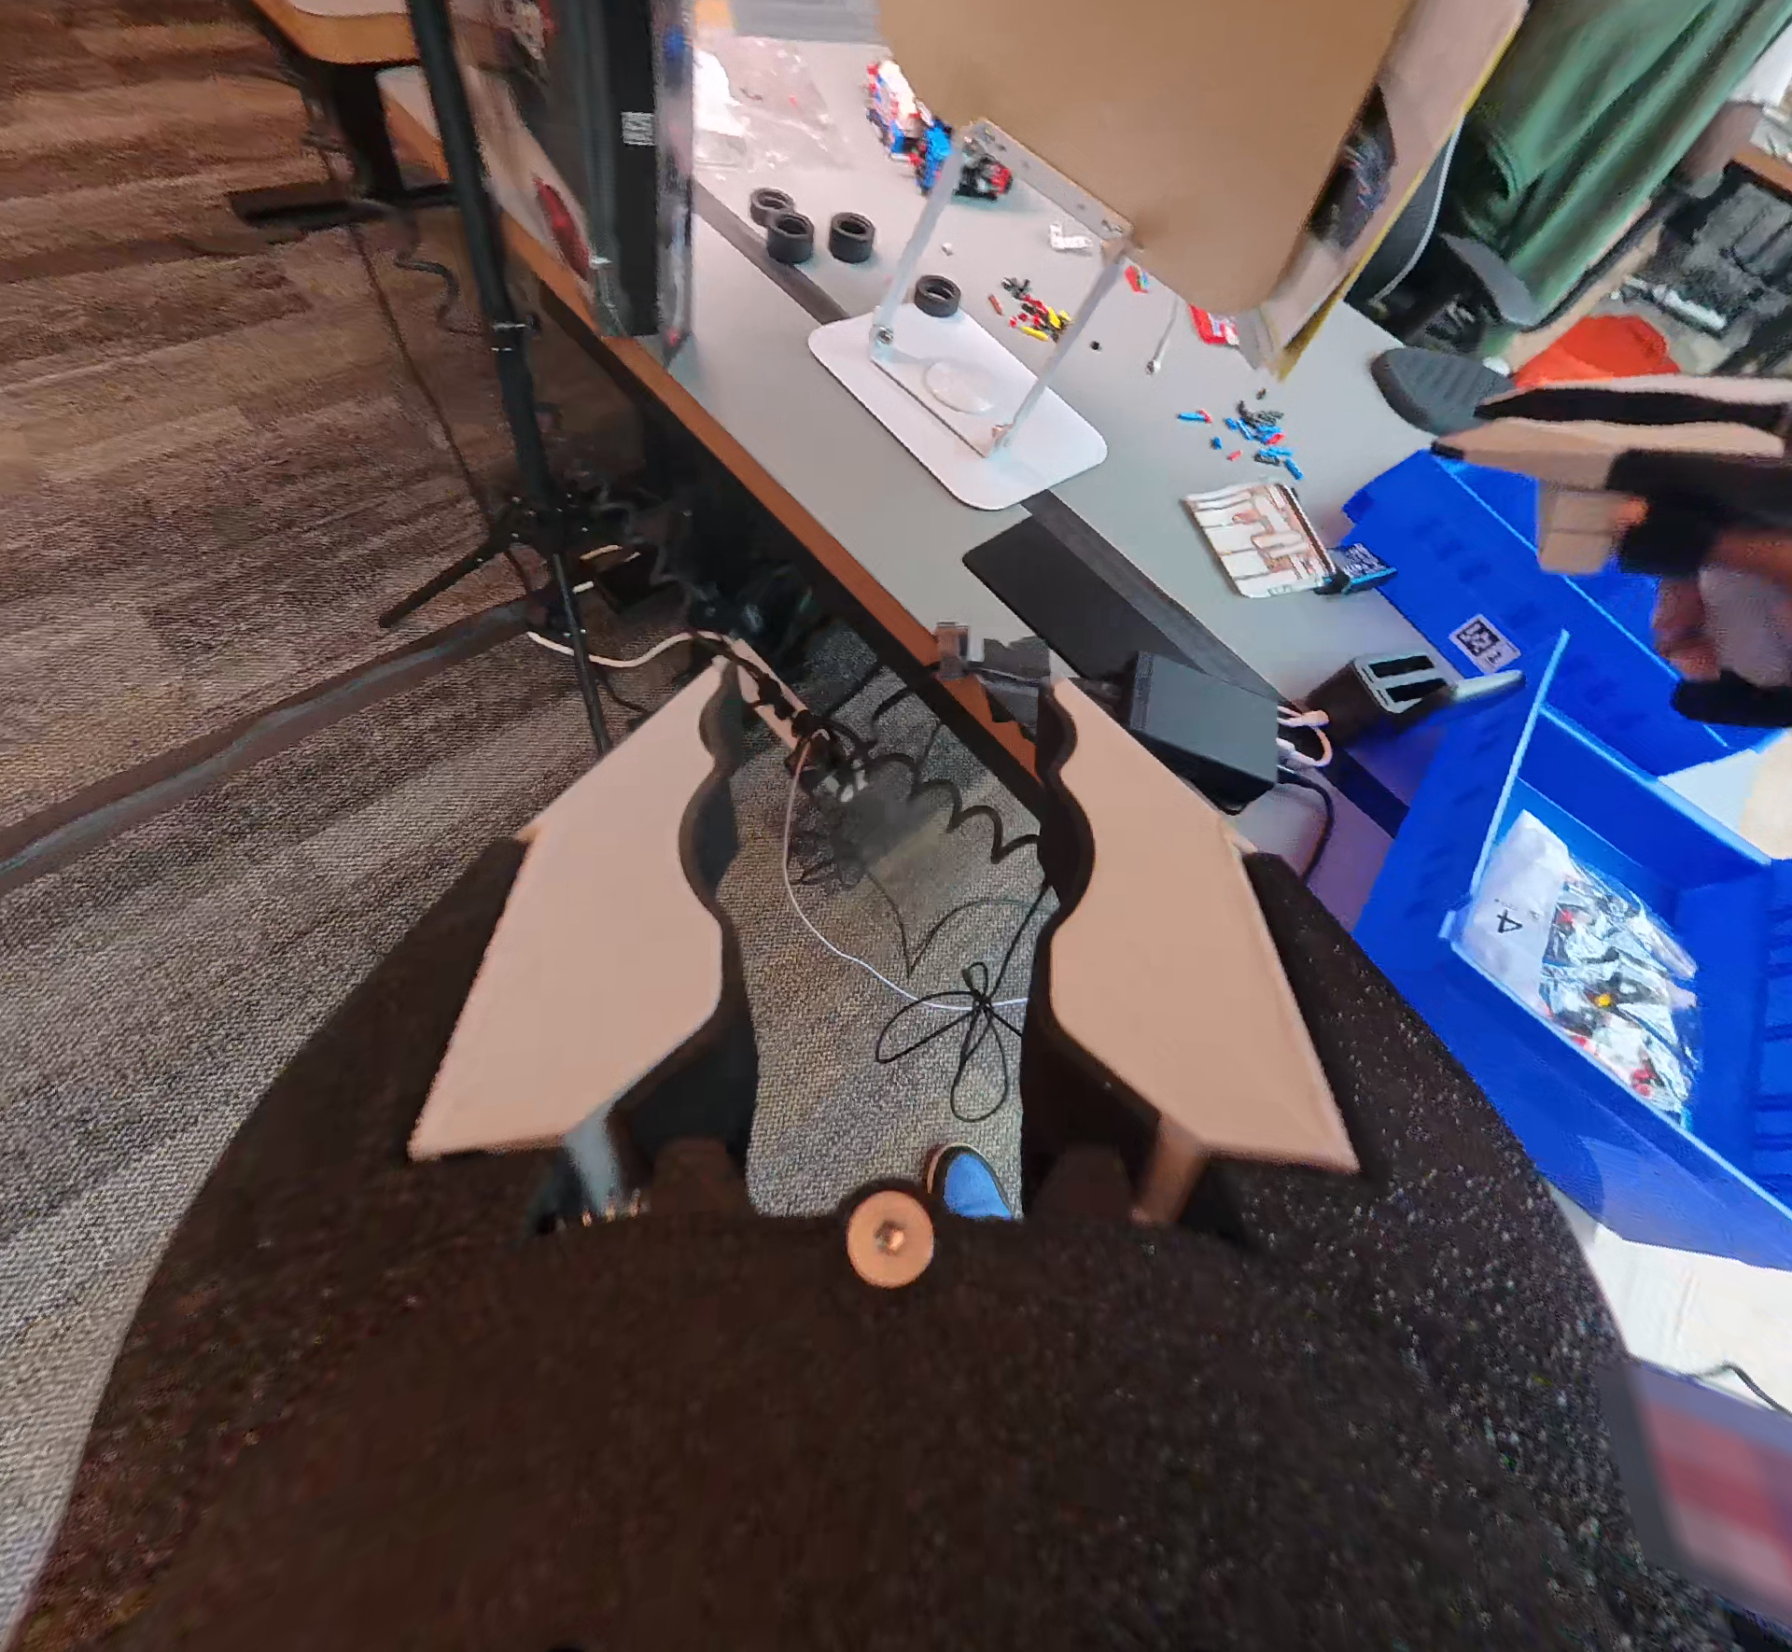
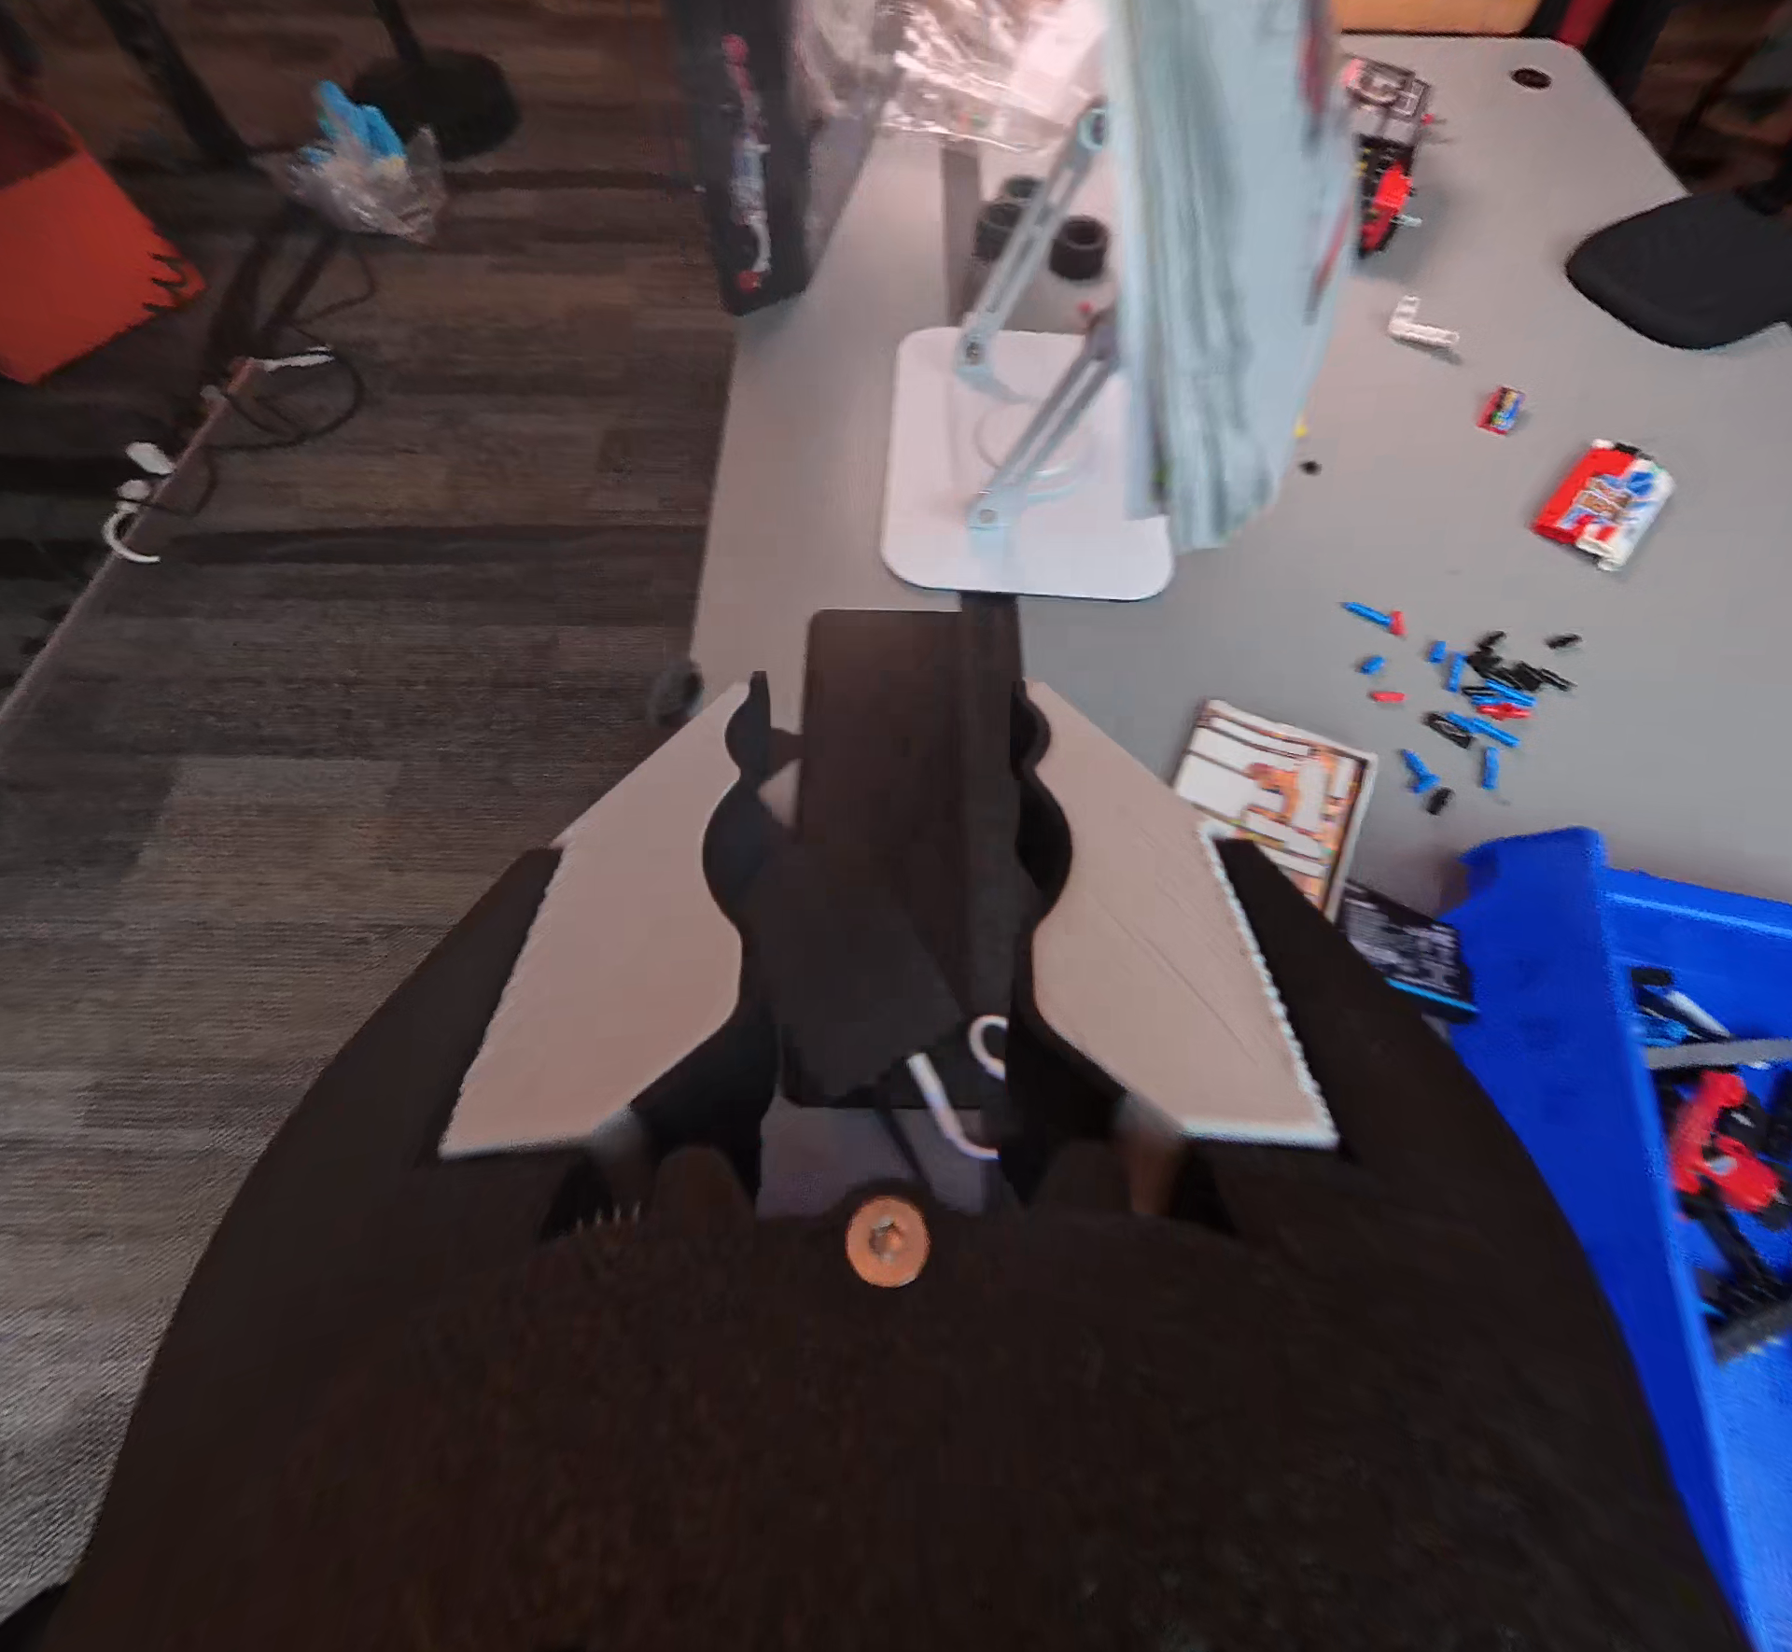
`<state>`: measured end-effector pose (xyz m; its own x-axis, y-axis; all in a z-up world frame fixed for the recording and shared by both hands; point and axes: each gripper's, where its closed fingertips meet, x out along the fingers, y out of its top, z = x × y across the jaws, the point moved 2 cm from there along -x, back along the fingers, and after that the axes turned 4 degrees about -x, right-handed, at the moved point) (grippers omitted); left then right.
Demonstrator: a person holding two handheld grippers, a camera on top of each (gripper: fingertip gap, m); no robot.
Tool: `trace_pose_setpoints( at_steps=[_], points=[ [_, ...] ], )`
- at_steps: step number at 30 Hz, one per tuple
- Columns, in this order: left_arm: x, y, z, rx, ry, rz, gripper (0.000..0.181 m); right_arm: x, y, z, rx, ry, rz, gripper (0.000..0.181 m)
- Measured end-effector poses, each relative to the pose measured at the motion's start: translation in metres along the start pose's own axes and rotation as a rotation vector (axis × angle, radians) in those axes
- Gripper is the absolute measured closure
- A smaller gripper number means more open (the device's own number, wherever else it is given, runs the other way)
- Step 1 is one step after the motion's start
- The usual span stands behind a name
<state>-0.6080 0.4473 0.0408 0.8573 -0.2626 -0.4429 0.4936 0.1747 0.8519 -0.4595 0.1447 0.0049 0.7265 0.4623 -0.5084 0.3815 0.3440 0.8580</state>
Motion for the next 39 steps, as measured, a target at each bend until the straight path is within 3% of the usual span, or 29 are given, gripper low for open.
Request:
trace_pose_setpoints(
  at_steps=[4,7,14,19,23,29,34,39],
  points=[
    [-0.044,-0.039,-0.047,-0.081,0.034,0.041,0.122,-0.010,-0.011,-0.123,-0.003,0.141,-0.022,0.130],
    [-0.079,-0.098,-0.092,-0.132,0.041,0.040,0.122,-0.009,-0.047,-0.210,-0.033,0.188,-0.069,0.127],
    [-0.140,-0.280,-0.228,-0.065,0.044,-0.085,0.121,0.026,-0.192,-0.382,-0.016,0.264,-0.183,0.116],
    [-0.148,-0.383,-0.303,0.011,0.016,-0.150,0.121,0.062,-0.284,-0.460,-0.031,0.335,-0.242,0.120],
    [-0.119,-0.447,-0.329,0.066,-0.001,-0.166,0.121,0.092,-0.349,-0.481,-0.067,0.346,-0.256,0.116],
    [-0.041,-0.501,-0.315,0.066,-0.038,-0.108,0.121,0.130,-0.429,-0.451,-0.028,0.265,-0.203,0.116],
    [0.010,-0.513,-0.261,0.073,-0.112,-0.093,0.121,0.131,-0.462,-0.411,0.056,0.172,-0.114,0.119],
    [0.036,-0.496,-0.207,0.074,-0.144,-0.095,0.119,0.112,-0.472,-0.375,0.122,0.113,-0.065,0.121]
  ],
)
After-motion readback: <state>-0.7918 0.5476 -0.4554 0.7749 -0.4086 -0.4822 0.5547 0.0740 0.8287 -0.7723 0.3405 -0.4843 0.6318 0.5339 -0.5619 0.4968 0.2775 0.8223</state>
